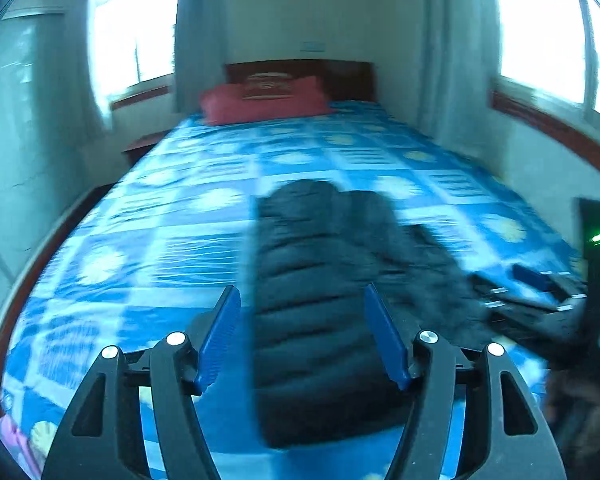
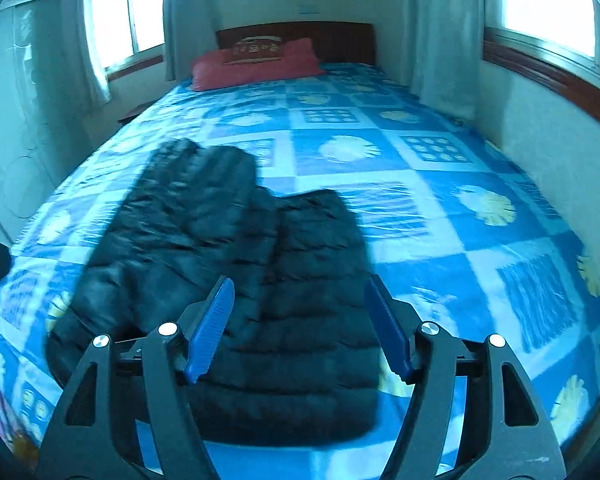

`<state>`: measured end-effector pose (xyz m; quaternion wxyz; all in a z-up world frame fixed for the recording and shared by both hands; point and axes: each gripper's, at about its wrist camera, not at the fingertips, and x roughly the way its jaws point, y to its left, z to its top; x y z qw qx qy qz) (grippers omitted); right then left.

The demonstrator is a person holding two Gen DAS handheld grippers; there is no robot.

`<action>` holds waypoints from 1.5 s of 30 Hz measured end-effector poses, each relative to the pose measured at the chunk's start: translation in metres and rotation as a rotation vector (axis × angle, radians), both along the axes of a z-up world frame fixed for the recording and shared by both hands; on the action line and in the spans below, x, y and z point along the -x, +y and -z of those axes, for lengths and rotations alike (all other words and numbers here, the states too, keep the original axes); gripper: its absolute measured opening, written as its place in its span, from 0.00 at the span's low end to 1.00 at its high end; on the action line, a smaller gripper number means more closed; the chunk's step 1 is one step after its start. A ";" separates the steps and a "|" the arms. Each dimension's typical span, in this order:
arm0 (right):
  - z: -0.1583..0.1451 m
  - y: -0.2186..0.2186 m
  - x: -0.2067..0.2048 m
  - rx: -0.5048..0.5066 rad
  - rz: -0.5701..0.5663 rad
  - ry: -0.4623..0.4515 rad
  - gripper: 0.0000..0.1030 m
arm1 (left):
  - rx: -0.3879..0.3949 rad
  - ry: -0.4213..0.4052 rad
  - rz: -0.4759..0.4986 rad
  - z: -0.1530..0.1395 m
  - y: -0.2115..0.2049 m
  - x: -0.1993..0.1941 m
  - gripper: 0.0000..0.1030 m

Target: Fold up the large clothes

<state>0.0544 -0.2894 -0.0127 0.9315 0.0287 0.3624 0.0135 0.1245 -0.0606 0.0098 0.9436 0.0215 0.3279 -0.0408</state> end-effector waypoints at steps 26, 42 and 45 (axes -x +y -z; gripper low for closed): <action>0.049 0.052 -0.040 -0.078 -0.057 0.126 0.12 | 0.114 0.193 -0.035 0.096 0.052 -0.051 0.62; 0.111 -0.066 -0.047 -0.047 0.101 0.171 0.15 | 0.116 0.292 0.153 0.128 -0.034 -0.071 0.62; 0.120 -0.065 -0.049 -0.055 0.102 0.173 0.15 | 0.094 0.294 0.127 0.142 -0.038 -0.078 0.62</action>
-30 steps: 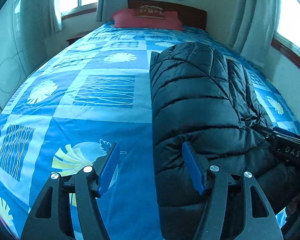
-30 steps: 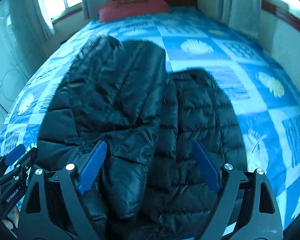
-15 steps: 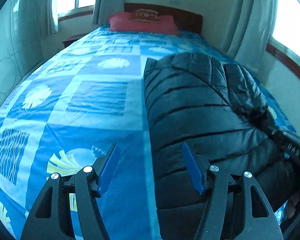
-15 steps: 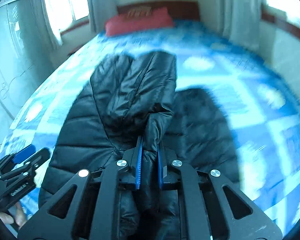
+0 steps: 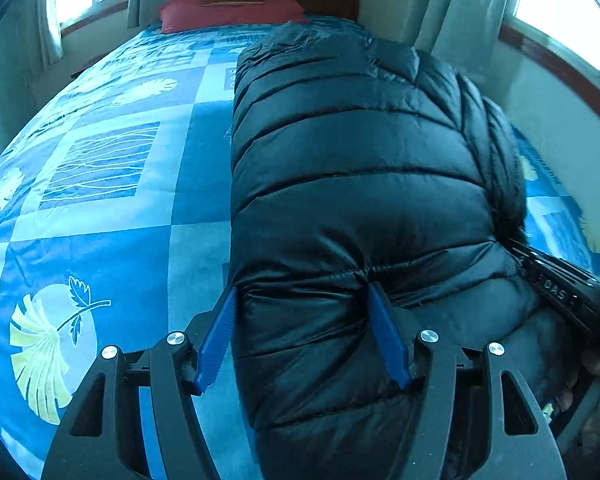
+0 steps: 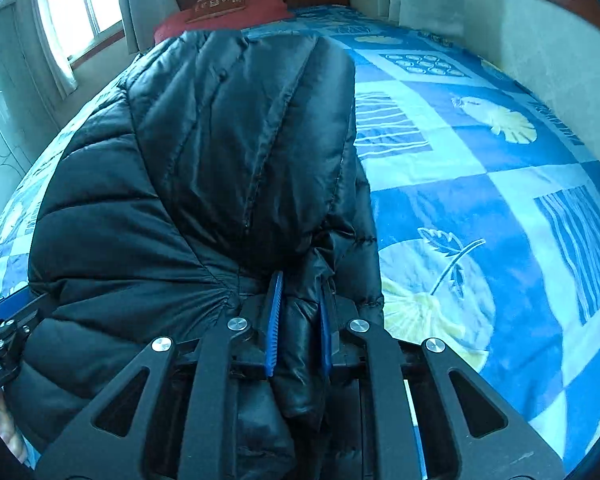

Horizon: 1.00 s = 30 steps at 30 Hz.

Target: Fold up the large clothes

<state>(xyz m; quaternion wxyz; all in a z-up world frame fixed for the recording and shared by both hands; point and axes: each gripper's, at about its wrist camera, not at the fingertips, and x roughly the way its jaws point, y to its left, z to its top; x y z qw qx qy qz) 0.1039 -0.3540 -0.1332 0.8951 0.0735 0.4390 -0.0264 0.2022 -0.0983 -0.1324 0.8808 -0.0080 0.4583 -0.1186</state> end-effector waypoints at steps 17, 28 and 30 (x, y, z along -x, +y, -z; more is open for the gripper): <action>-0.083 0.024 0.066 0.058 -0.102 -0.093 0.29 | 0.042 -0.128 -0.067 -0.056 0.021 0.050 0.62; 0.002 0.023 0.052 0.036 -0.086 0.051 0.29 | -0.002 -0.031 -0.031 0.007 -0.002 0.034 0.63; 0.001 0.025 0.054 0.036 -0.078 0.041 0.29 | -0.001 -0.030 -0.034 0.008 -0.001 0.035 0.63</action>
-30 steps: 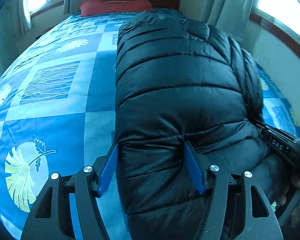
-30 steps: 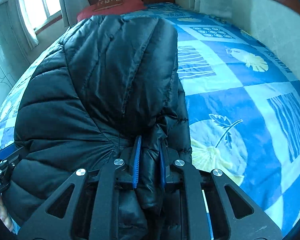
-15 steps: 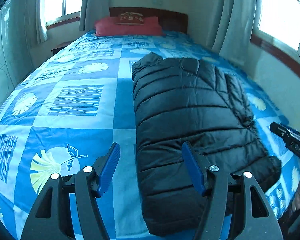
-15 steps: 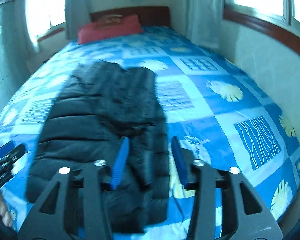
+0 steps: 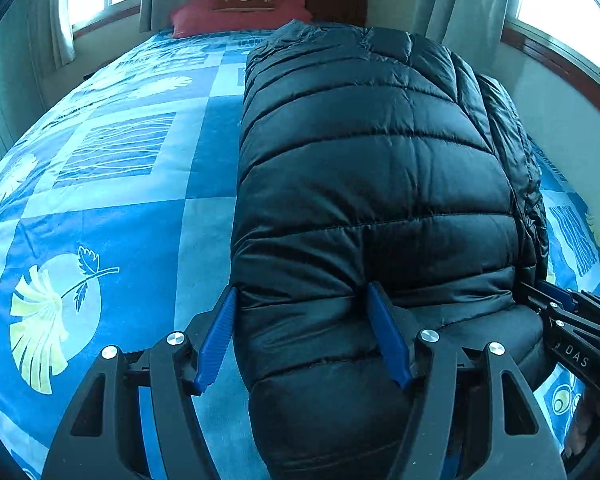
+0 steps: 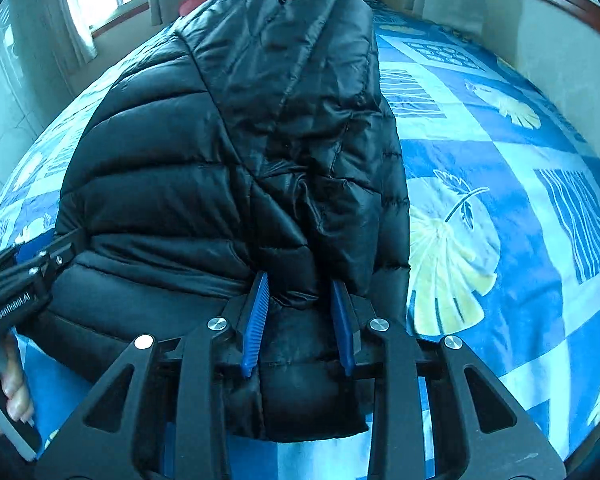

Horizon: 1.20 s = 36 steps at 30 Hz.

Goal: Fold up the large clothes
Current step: 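Grasp the jacket edge again with the right tool and smooth it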

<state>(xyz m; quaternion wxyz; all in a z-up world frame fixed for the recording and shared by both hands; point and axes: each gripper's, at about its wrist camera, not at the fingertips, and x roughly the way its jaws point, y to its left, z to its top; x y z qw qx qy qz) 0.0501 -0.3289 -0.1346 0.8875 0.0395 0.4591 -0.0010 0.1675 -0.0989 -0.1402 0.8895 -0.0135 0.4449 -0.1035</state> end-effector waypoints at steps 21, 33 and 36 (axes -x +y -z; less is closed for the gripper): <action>-0.138 0.006 -0.084 -0.044 -0.012 -0.243 0.46 | 0.081 -0.095 -0.019 -0.094 0.016 -0.076 0.62; -0.045 -0.003 -0.147 0.038 0.027 -0.091 0.46 | 0.042 -0.061 -0.025 -0.047 -0.017 -0.120 0.70; -0.026 -0.006 -0.157 0.046 0.021 -0.070 0.46 | 0.035 -0.013 -0.019 -0.033 -0.021 -0.134 0.72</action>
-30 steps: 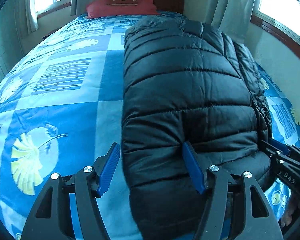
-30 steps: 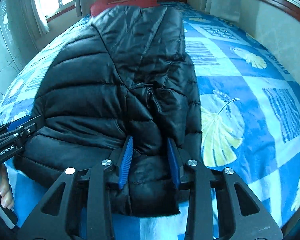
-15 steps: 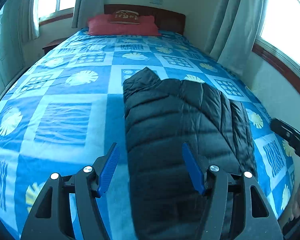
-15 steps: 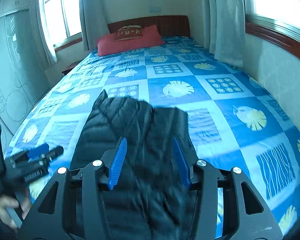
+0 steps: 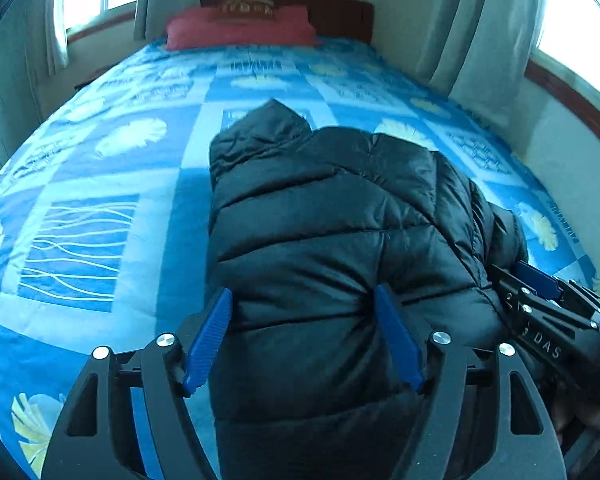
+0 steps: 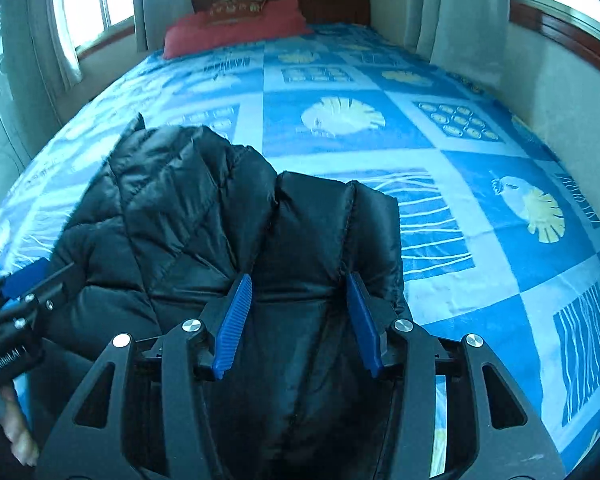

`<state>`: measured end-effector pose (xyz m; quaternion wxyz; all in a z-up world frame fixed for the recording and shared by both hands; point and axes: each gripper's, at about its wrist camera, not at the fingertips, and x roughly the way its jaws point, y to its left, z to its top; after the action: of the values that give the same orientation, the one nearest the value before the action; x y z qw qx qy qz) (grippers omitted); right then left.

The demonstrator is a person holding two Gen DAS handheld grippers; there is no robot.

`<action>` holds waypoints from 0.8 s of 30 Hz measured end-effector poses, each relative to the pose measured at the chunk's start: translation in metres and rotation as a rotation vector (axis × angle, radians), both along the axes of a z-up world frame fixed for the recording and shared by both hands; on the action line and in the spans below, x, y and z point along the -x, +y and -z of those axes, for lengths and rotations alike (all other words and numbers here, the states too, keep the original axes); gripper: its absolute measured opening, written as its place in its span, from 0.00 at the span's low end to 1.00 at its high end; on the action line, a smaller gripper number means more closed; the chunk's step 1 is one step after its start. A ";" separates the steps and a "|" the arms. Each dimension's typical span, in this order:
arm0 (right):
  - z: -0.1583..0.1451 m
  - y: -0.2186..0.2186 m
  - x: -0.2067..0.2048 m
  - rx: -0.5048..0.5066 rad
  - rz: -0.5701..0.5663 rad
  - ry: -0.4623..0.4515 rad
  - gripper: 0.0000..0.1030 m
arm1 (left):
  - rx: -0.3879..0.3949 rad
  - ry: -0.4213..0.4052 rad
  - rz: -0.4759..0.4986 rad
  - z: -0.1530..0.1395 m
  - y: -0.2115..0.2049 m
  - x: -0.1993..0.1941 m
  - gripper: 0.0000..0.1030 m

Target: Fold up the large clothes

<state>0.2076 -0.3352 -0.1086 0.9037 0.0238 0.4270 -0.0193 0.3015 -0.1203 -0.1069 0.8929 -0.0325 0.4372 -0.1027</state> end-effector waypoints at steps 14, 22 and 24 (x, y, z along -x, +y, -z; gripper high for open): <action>0.028 -0.001 -0.015 0.013 0.022 -0.002 0.47 | -0.044 0.059 -0.020 0.035 -0.009 -0.021 0.76; 0.035 -0.001 -0.016 0.005 0.025 -0.010 0.47 | -0.068 0.057 -0.025 0.041 -0.013 -0.023 0.76; 0.037 -0.002 -0.016 -0.002 0.027 -0.015 0.47 | -0.073 0.055 -0.028 0.043 -0.013 -0.024 0.76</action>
<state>0.2241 -0.3372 -0.1457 0.9065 0.0307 0.4201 -0.0307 0.3252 -0.1335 -0.1498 0.8826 -0.0090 0.4644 -0.0731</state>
